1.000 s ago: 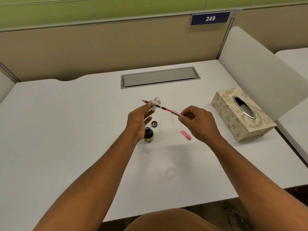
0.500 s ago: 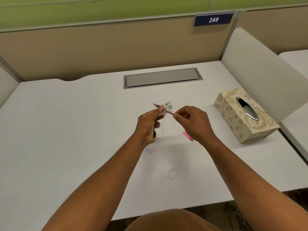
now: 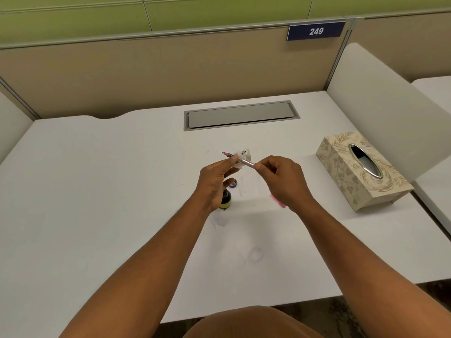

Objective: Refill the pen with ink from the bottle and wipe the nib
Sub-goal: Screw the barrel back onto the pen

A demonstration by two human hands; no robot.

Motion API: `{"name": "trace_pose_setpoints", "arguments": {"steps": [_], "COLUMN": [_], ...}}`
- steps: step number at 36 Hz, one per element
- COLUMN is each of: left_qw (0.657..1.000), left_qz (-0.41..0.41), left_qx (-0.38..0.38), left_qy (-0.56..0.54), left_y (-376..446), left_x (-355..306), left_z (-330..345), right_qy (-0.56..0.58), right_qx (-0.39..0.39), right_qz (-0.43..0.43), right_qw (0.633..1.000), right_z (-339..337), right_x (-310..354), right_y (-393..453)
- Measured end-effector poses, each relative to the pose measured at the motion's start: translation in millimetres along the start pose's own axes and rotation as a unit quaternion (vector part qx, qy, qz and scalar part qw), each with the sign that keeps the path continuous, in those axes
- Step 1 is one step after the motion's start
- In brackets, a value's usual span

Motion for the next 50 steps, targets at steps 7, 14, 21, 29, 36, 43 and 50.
{"name": "trace_pose_setpoints", "arguments": {"steps": [7,14,21,29,36,43,50], "left_qw": [1.000,0.999,1.000,1.000,0.999,0.999,0.999], "left_qz": [-0.010,-0.015,-0.011,-0.009,-0.020,-0.027,-0.021], "left_qx": [-0.014,-0.035,-0.020,-0.011,-0.034,-0.034,-0.034], "left_qy": [-0.007,-0.016,-0.015,-0.018,-0.023,-0.025,-0.017], "left_y": [4,7,8,8,8,7,5], "left_x": [2,4,5,4,4,5,5], "left_z": [-5,-9,-11,-9,-8,-5,-4], "right_qy": [-0.019,0.029,-0.015,-0.043,0.048,0.008,-0.046], "right_qx": [0.002,0.020,0.011,0.029,0.033,0.017,0.020], "right_qz": [-0.013,-0.020,-0.046,-0.026,0.017,-0.010,-0.021], "right_qw": [1.000,0.999,0.999,0.998,0.998,1.000,0.999], "right_z": [0,3,3,5,3,3,5], "right_x": [2,-1,4,0,-4,-3,-2], "right_y": [-2,-5,-6,-2,-5,-5,-5]}}
Point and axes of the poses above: each hand's wrist, its own y-axis towards the middle knuckle, its own z-axis out of the palm, x = y × z, the point moved 3 cm from there along y, towards the middle knuckle, and after that the axes turned 14 degrees about y, right-handed, at the moved point
